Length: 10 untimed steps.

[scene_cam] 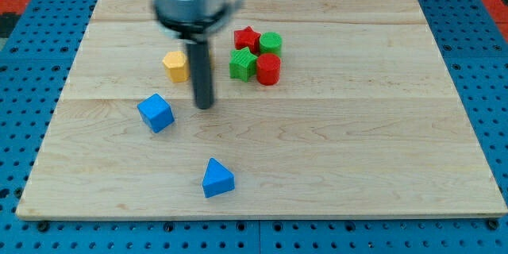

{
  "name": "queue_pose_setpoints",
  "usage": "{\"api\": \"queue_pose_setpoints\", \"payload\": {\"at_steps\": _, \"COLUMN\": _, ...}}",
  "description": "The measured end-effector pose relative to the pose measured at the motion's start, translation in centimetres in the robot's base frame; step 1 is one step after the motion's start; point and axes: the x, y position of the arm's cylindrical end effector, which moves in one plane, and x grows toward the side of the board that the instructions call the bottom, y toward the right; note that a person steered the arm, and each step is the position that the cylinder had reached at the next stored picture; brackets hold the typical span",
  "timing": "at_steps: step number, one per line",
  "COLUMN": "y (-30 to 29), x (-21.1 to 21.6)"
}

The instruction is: Make a vertical line of blue blocks and yellow hexagon

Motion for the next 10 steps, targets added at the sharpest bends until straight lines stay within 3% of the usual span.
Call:
{"api": "queue_pose_setpoints", "payload": {"at_steps": 1, "y": -7.7, "x": 0.3}}
{"api": "queue_pose_setpoints", "payload": {"at_steps": 3, "y": -11.1, "x": 1.4}}
{"api": "queue_pose_setpoints", "payload": {"at_steps": 4, "y": -3.8, "x": 4.0}}
{"api": "queue_pose_setpoints", "payload": {"at_steps": 5, "y": -0.4, "x": 4.2}}
{"api": "queue_pose_setpoints", "payload": {"at_steps": 6, "y": -5.3, "x": 4.2}}
{"api": "queue_pose_setpoints", "payload": {"at_steps": 7, "y": -6.2, "x": 5.3}}
{"api": "queue_pose_setpoints", "payload": {"at_steps": 9, "y": 1.9, "x": 7.8}}
{"api": "queue_pose_setpoints", "payload": {"at_steps": 10, "y": 1.0, "x": 7.0}}
